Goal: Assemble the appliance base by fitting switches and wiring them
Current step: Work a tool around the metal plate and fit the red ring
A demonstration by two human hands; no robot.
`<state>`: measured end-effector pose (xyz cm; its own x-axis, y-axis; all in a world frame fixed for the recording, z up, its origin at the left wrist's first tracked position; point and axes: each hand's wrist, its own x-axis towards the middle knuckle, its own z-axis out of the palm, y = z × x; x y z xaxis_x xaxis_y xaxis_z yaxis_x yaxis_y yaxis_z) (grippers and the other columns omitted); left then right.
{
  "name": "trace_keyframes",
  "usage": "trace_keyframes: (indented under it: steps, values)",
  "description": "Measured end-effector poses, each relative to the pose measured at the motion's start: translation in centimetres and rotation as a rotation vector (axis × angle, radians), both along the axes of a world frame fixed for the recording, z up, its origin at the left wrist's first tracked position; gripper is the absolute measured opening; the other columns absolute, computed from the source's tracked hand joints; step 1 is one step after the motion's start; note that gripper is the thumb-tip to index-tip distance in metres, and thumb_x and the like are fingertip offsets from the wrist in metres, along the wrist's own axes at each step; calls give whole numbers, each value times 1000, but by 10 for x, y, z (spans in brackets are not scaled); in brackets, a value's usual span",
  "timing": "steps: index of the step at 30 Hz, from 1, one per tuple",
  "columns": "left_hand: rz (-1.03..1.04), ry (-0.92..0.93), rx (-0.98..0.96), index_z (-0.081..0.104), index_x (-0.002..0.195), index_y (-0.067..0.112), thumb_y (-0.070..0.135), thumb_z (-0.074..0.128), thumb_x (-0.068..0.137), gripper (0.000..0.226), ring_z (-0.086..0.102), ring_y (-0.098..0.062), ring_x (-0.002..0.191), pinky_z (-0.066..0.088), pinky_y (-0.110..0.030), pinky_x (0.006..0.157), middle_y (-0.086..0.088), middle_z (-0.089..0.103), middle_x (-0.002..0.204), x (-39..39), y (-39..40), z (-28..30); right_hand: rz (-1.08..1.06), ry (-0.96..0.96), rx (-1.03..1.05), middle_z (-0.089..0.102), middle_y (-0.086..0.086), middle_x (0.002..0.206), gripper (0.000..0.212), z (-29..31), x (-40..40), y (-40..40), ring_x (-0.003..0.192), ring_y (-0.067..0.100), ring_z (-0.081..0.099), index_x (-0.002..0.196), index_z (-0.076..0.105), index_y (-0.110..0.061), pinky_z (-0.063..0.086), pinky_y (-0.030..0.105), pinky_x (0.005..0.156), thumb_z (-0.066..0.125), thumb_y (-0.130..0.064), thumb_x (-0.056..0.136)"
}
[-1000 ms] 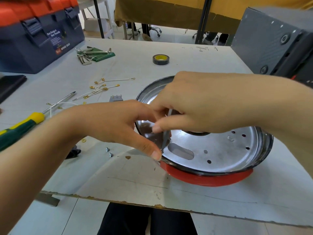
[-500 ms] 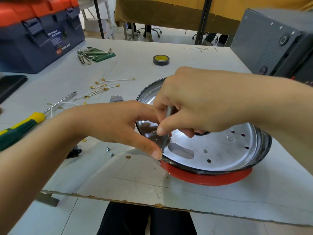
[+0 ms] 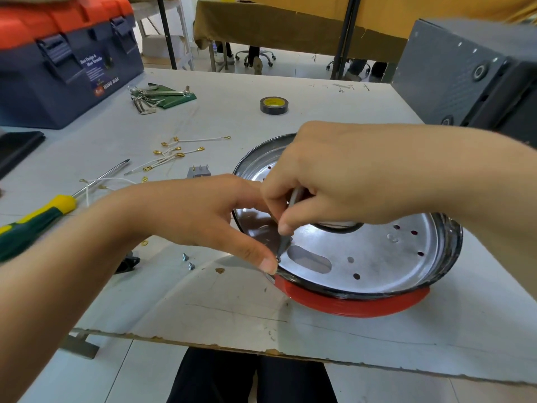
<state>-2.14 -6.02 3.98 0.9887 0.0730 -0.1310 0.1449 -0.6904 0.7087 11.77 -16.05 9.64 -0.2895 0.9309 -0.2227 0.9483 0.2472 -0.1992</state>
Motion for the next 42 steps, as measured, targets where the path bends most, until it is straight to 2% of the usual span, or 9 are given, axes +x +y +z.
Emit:
trace_keyframes:
  steps: [9,15,20,24,26,31,34,38,42]
  values:
    - [1,-7,1,61,111,38,36,72,75,38,55,-2,115,40,-16,96,22,62,115,1,1,-2,-50,-91,217,67,-1,68,39,-16,4,9,60,14,59,75,69,-20,50,33,61,45,-51,73]
    - [3,-19,27,62,106,41,39,74,74,33,54,0,114,39,-15,95,25,62,113,1,2,-2,0,-13,85,52,-4,57,31,-9,9,5,57,10,49,66,57,-22,36,22,52,57,-42,89]
    - [-2,-32,15,62,111,40,36,74,77,36,53,0,118,38,-19,100,24,60,120,0,1,-3,-7,357,-91,63,-4,59,5,2,15,-4,52,1,56,83,68,-14,44,13,52,68,-18,85]
    - [11,7,118,65,114,33,43,71,76,40,54,-4,116,39,-27,101,21,61,119,1,1,2,-138,585,105,59,-2,58,20,-1,32,-15,49,3,52,83,66,-6,43,17,47,62,-25,88]
    - [-4,57,194,62,115,39,53,67,76,41,53,-1,115,40,-28,99,24,59,118,2,0,8,-266,619,199,63,2,67,26,-5,46,-22,58,13,59,82,63,-10,51,24,59,53,-31,93]
    - [13,49,485,55,114,43,83,40,70,61,52,1,107,46,-30,91,25,56,114,30,-38,15,-436,557,272,66,-6,72,26,-22,77,-31,68,6,56,82,60,-19,49,26,71,42,-24,100]
    - [-27,2,626,49,123,38,81,41,73,66,50,-8,104,47,-33,88,15,53,115,51,-69,1,-498,434,300,69,-5,78,17,-35,89,-31,83,10,62,81,64,-24,47,29,80,54,-23,94]
    - [-74,-12,717,43,131,40,64,48,83,54,50,-18,105,47,-37,85,5,48,121,57,-74,-9,-524,350,318,67,-7,81,7,-44,99,-32,80,11,59,89,70,-21,42,17,68,66,-24,86]
    - [-144,34,705,29,140,50,61,49,84,60,26,-12,131,27,-24,109,8,29,149,42,-52,-10,-437,311,245,71,-9,88,13,-43,100,-37,78,0,60,94,73,-25,47,18,72,70,-29,82]
